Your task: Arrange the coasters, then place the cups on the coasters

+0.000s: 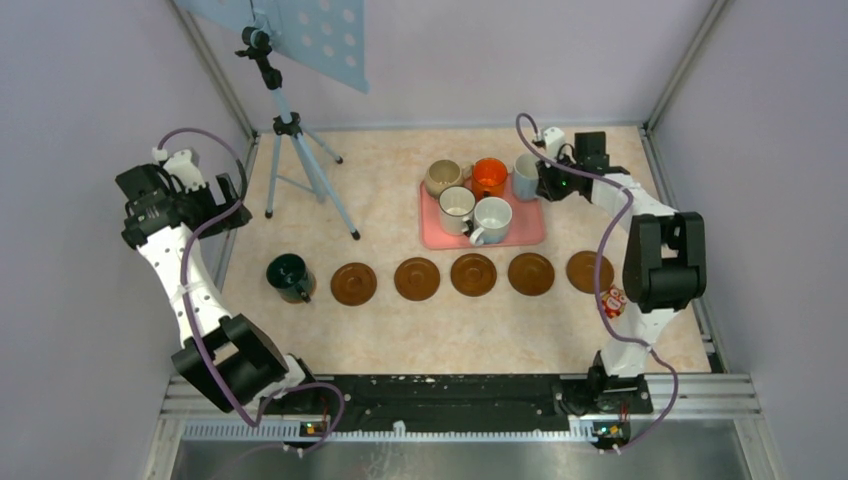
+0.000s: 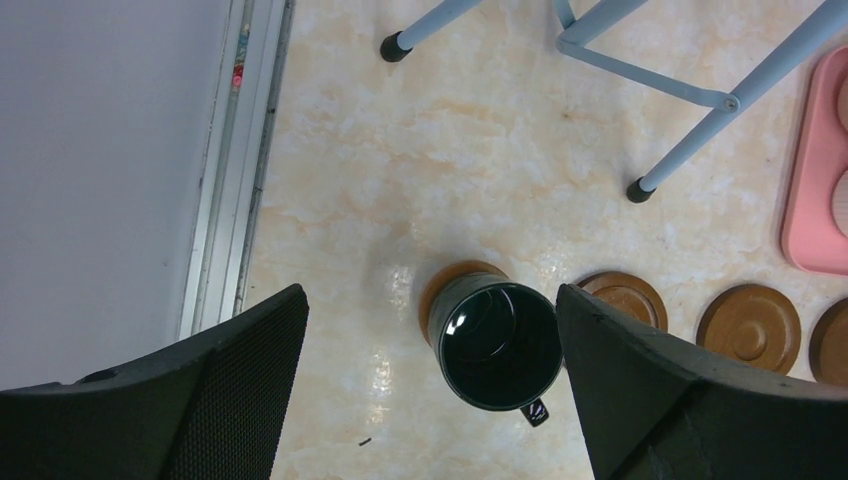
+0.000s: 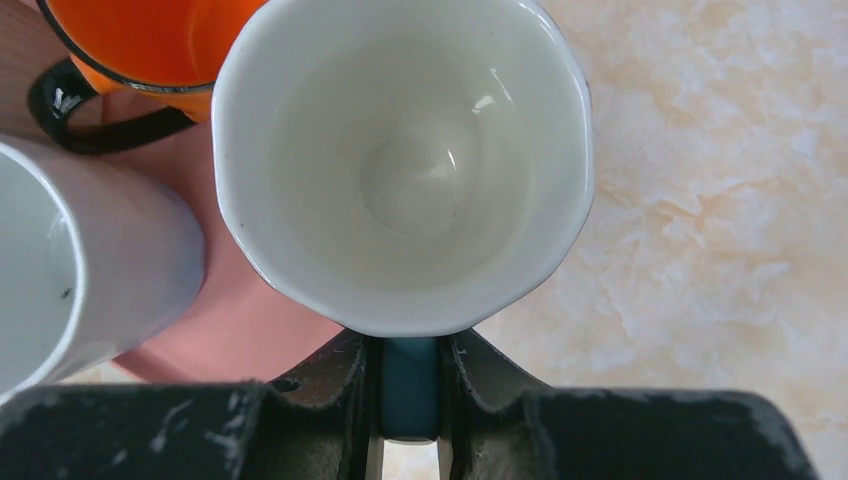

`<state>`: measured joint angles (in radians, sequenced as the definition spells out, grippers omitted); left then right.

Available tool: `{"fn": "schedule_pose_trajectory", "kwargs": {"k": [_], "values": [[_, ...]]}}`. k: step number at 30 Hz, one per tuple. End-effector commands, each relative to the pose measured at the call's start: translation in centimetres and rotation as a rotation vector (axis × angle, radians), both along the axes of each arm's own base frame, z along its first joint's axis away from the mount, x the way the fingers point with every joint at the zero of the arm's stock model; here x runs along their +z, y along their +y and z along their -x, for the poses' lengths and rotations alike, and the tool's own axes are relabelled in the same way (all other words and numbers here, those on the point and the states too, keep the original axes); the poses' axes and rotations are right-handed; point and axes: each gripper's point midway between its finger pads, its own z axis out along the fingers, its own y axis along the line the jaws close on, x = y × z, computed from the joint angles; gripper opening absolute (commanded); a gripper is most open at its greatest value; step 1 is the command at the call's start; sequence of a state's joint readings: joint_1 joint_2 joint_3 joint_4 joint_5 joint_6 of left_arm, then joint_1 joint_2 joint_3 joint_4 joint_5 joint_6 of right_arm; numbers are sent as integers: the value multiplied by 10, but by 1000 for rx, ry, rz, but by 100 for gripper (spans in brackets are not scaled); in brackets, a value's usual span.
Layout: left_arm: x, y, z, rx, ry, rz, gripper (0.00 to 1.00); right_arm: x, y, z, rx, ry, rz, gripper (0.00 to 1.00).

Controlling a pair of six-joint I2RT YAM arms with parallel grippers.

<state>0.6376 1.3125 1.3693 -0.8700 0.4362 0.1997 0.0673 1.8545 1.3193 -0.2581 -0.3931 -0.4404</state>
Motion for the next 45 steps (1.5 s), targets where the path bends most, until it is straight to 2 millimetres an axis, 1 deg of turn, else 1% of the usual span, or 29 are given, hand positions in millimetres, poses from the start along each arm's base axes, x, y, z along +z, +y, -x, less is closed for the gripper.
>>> {"fn": "schedule_pose_trajectory", "kwargs": {"k": [1,4,6,8,12,15,19,21,22,23,24,26,29,33,35,40,42,45], "values": [[4,-4,-11,-6,-53,36,99,121,3,-29,-57,-325,-89,0],[4,-6,-13,-9,-60,50,99,151,6,-23,-78,-360,-136,0],[5,-6,-13,-8,-64,51,99,166,10,-17,-80,-372,-146,0],[5,-8,-12,-7,-71,53,99,180,18,-9,-76,-381,-155,0],[8,-8,-10,7,-83,50,99,211,47,9,-55,-400,-208,0],[12,-10,-10,10,-97,55,99,233,72,25,-40,-419,-237,0],[15,-13,-10,8,-108,67,99,257,111,51,0,-461,-254,0],[15,-15,-8,9,-110,67,99,263,132,65,33,-465,-267,0],[16,-16,-7,8,-112,66,99,264,140,72,40,-461,-269,0],[16,-16,-6,8,-113,66,99,264,157,82,67,-452,-279,0],[16,-17,-5,7,-113,66,99,263,168,90,88,-441,-284,0],[15,-19,-3,5,-115,70,99,255,188,101,105,-415,-294,0],[13,-21,-1,3,-111,71,99,237,223,119,150,-366,-320,0],[14,-22,0,4,-116,72,99,222,270,139,205,-341,-344,0],[16,-22,0,4,-123,70,99,218,294,151,241,-340,-362,0],[19,-24,-2,14,-138,89,99,198,331,168,246,-323,-336,0],[19,-26,-3,11,-144,100,99,191,341,172,241,-321,-316,0],[18,-29,-3,-10,-149,104,99,182,357,182,240,-289,-343,0]]}}
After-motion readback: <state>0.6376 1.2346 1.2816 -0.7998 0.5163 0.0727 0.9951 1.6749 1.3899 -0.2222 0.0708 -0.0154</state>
